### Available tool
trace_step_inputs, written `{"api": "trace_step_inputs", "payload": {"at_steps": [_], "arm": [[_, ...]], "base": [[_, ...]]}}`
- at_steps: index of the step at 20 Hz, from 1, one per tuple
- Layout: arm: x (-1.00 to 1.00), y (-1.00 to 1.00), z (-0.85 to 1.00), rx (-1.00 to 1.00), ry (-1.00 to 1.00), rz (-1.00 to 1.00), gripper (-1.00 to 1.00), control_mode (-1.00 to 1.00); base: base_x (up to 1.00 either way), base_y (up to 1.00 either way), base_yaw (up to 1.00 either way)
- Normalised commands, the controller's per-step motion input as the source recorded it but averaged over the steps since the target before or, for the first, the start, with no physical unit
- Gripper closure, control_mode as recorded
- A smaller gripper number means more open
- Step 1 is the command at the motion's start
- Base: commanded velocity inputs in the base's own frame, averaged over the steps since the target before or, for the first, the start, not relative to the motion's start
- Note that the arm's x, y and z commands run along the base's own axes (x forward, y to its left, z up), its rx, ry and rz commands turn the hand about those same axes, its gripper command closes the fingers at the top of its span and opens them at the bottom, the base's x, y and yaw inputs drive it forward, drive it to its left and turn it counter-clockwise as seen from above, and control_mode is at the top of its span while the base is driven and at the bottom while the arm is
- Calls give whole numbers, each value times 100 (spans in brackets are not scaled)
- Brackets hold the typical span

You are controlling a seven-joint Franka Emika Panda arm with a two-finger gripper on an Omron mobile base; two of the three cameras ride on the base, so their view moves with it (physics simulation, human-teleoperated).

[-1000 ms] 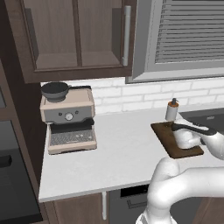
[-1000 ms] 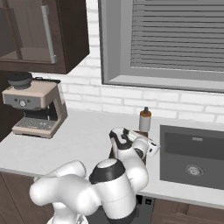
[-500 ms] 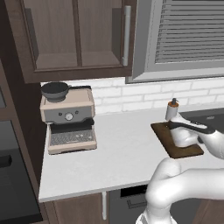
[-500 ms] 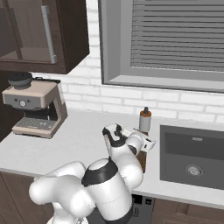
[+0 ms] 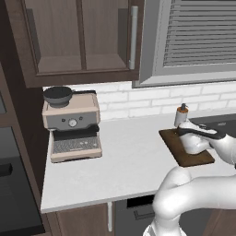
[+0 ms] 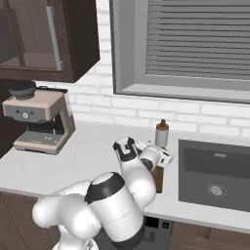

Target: Pick up the sponge from the counter and clean the cutting board by briefly scrubbing or pressing down on the cutting board. Once finished, release the sponge.

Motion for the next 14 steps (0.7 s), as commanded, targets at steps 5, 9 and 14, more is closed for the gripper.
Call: {"api": "trace_step_inputs", "payload": {"at_steps": [5, 9, 14], "arm": [[-46, 0, 66, 0, -2, 0, -100, -100], [-72, 0, 100, 3, -11, 0, -100, -100], [-43, -10, 100, 3, -12, 0, -100, -100]], "base": [[0, 0, 0], [0, 0, 0], [0, 0, 0]]}}
